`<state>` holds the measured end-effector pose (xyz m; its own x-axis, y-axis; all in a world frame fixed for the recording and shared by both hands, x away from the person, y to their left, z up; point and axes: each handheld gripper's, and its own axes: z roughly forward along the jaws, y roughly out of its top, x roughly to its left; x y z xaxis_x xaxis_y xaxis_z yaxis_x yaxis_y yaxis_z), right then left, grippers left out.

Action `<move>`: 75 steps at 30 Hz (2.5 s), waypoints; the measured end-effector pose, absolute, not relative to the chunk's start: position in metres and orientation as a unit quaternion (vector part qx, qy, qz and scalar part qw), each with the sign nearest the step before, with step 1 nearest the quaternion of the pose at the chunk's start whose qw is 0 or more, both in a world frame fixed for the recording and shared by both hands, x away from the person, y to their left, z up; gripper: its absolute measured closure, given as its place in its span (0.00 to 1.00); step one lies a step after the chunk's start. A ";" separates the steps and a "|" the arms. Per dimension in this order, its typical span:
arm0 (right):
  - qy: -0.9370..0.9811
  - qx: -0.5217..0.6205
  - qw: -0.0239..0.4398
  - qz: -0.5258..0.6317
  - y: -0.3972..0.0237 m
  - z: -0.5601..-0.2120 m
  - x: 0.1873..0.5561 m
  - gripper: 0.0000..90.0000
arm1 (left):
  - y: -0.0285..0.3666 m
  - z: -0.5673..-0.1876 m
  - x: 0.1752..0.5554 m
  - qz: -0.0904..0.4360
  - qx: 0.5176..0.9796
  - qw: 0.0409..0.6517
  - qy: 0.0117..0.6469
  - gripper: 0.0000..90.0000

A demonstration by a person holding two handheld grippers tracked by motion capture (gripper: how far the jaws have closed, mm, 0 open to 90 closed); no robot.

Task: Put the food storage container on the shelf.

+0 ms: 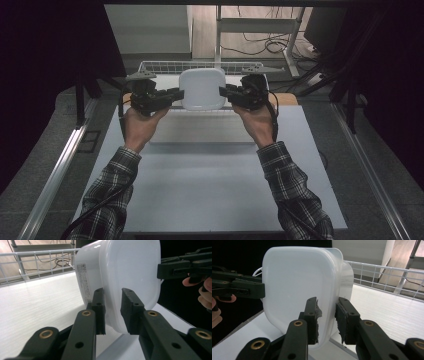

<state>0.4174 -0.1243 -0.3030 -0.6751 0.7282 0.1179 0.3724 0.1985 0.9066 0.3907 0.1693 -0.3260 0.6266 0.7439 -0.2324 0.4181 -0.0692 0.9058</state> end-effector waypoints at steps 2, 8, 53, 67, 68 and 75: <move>0.755 0.365 0.170 0.517 -0.124 -0.303 0.420 0.76 | 0.169 -0.325 0.394 0.149 0.715 0.548 0.408 0.80; 0.758 0.363 0.162 0.517 -0.122 -0.303 0.427 0.71 | 0.169 -0.325 0.401 0.144 0.711 0.551 0.414 0.76; 0.764 0.365 0.173 0.504 -0.114 -0.309 0.453 0.10 | 0.155 -0.312 0.425 0.157 0.743 0.502 0.413 0.09; 0.789 0.331 0.172 0.488 -0.116 -0.321 0.433 0.03 | 0.153 -0.336 0.406 0.145 0.758 0.509 0.382 0.04; 0.791 0.329 0.173 0.486 -0.116 -0.323 0.432 0.03 | 0.153 -0.337 0.405 0.146 0.760 0.508 0.378 0.04; 0.802 0.316 0.174 0.476 -0.115 -0.333 0.425 0.03 | 0.153 -0.345 0.396 0.153 0.770 0.502 0.363 0.04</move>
<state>0.4246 -0.1152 -0.3327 -0.7389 0.6734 0.0218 0.3412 0.3461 0.8739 0.3955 0.1532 -0.3446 0.6894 0.7127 -0.1297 0.4061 -0.2321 0.8839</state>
